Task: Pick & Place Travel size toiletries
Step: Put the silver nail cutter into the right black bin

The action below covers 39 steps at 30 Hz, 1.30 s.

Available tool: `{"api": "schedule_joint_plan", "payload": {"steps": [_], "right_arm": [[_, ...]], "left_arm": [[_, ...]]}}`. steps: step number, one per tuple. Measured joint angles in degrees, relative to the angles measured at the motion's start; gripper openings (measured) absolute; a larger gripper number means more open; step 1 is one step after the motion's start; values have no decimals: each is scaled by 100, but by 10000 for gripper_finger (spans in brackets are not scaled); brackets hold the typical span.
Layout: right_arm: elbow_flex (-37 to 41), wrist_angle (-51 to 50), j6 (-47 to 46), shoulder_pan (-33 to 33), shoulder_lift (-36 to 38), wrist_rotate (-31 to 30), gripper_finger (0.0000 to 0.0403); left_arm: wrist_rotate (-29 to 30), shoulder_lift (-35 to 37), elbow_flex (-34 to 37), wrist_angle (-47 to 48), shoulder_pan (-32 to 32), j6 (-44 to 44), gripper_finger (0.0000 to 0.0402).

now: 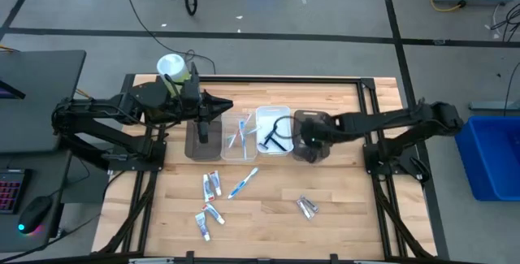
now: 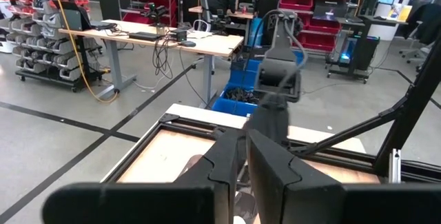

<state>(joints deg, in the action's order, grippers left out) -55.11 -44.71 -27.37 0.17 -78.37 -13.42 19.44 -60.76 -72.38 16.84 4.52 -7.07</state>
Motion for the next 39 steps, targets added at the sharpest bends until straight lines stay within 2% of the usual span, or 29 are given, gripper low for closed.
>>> {"api": "schedule_joint_plan", "payload": {"steps": [12, 15, 20, 26, 30, 34, 39], "right_arm": [[452, 61, -88, -803, -1, 351, 87], [493, 77, -57, -814, -2, 351, 119], [427, -13, 45, -814, 45, 278, 193], [-73, -150, 479, -814, 553, 268, 254], [-380, -128, 720, -841, 986, 248, 260], [-608, -128, 1169, -856, 1331, 341, 250], [-686, -10, 1394, -855, 1620, 818, 237]], "left_arm": [[0, -1, 0, -4, 1, 0, 41], [0, 1, 0, -4, -1, 0, 41], [0, -1, 0, -2, 0, 0, 41], [87, -1, 0, 0, -1, 0, 41], [87, -1, 0, 3, 1, 0, 41], [87, -1, 0, 14, -1, 0, 41], [87, -1, 0, 13, 0, 0, 41]]}}
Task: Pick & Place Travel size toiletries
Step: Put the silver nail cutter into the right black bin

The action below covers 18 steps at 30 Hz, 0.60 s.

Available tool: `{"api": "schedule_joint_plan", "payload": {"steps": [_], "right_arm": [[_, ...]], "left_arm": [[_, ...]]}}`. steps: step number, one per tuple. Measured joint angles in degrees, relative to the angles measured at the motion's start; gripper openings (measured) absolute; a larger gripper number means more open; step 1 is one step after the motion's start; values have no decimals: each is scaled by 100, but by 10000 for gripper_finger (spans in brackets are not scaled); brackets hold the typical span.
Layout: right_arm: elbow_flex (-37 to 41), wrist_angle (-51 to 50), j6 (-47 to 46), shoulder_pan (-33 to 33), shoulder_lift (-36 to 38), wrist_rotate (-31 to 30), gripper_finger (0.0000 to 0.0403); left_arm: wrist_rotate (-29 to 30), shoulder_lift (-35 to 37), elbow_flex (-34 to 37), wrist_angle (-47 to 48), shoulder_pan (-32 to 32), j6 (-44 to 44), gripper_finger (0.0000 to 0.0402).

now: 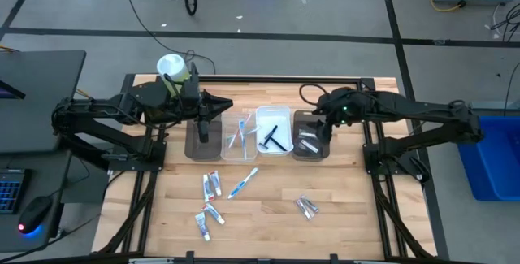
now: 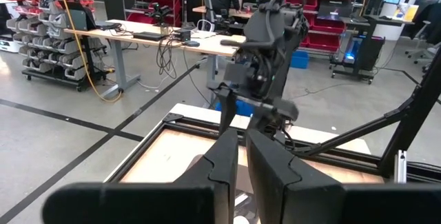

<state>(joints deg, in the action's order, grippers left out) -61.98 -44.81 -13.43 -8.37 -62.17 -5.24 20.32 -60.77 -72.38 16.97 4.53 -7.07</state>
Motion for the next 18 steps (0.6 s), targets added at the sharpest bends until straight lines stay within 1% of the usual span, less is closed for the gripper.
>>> {"api": "schedule_joint_plan", "payload": {"steps": [7, 18], "right_arm": [[0, 315, 87, 304, -110, 506, 211], [0, 982, 227, 1237, -511, 544, 176]], "left_arm": [[-2, 0, 0, 2, -1, -15, 41], [-2, 0, 0, -13, -1, -111, 41]]}}
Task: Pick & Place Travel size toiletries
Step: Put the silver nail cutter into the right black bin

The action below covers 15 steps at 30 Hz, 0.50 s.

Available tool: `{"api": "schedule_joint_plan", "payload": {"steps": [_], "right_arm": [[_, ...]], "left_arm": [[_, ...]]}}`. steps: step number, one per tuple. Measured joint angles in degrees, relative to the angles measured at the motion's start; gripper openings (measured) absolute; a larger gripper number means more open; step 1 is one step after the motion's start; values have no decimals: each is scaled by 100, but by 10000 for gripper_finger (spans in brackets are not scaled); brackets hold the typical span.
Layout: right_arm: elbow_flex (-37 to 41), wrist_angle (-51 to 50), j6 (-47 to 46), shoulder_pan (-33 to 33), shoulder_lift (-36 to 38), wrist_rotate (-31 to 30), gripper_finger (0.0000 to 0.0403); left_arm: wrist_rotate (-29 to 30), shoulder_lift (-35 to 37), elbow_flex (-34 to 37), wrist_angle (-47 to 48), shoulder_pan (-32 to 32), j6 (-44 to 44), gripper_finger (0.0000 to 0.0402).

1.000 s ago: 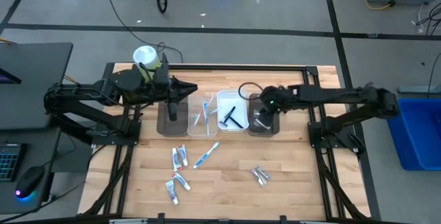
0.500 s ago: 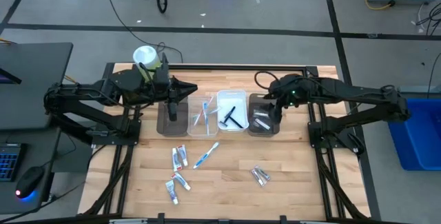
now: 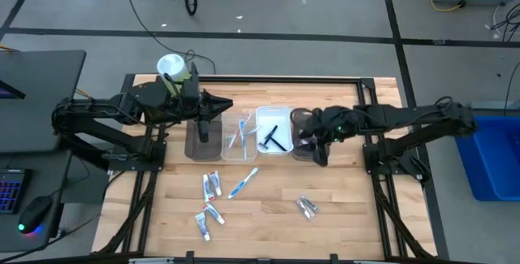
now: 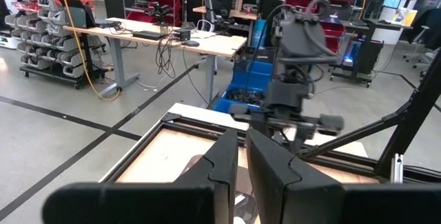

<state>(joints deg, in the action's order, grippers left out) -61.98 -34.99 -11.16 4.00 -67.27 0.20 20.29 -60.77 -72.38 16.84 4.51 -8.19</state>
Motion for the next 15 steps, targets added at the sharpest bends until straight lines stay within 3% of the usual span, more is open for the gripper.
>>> {"api": "schedule_joint_plan", "payload": {"steps": [7, 15], "right_arm": [[9, 149, 8, 625, -106, 1, 155], [331, 207, -422, 1313, -255, -2, 97]], "left_arm": [[0, 0, 0, 2, 0, 0, 41], [0, 0, 0, -2, 2, 2, 41]]}}
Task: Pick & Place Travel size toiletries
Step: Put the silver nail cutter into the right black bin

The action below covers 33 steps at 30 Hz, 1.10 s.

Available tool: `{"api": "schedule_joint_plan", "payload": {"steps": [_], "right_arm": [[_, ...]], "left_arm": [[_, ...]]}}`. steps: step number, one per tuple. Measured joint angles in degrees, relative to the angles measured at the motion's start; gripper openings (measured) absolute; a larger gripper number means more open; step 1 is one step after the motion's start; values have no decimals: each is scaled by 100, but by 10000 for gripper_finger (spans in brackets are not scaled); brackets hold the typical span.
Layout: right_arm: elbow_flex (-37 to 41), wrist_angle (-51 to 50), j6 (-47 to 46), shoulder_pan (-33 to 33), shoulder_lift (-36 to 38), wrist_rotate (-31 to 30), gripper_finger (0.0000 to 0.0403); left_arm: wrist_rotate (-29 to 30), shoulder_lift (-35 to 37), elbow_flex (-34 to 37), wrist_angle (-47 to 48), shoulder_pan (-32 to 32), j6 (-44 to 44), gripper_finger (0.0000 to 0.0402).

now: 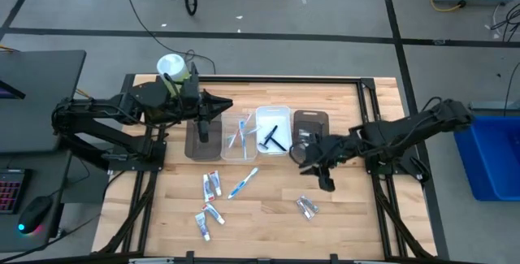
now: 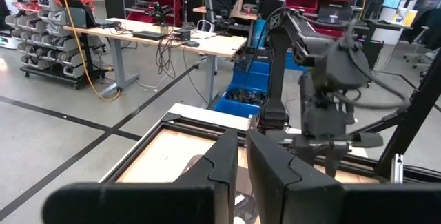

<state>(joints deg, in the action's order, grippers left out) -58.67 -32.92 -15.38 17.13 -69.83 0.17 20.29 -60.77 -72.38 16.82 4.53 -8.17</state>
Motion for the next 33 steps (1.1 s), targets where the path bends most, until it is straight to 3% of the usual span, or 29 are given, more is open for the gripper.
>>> {"api": "schedule_joint_plan", "payload": {"steps": [7, 13, 26, 33], "right_arm": [[362, 94, -168, 509, -207, -1, 62], [634, 95, -120, 823, -361, -1, 71], [742, 43, -56, 926, -455, -3, 242], [742, 320, -382, 930, -689, 120, 270]], "left_arm": [[-22, 0, 0, 1, -1, 0, 41], [-22, 0, 0, 2, 0, -2, 41], [-22, 0, 2, -2, -2, -2, 41], [-22, 0, 2, -5, 0, -2, 41]]}}
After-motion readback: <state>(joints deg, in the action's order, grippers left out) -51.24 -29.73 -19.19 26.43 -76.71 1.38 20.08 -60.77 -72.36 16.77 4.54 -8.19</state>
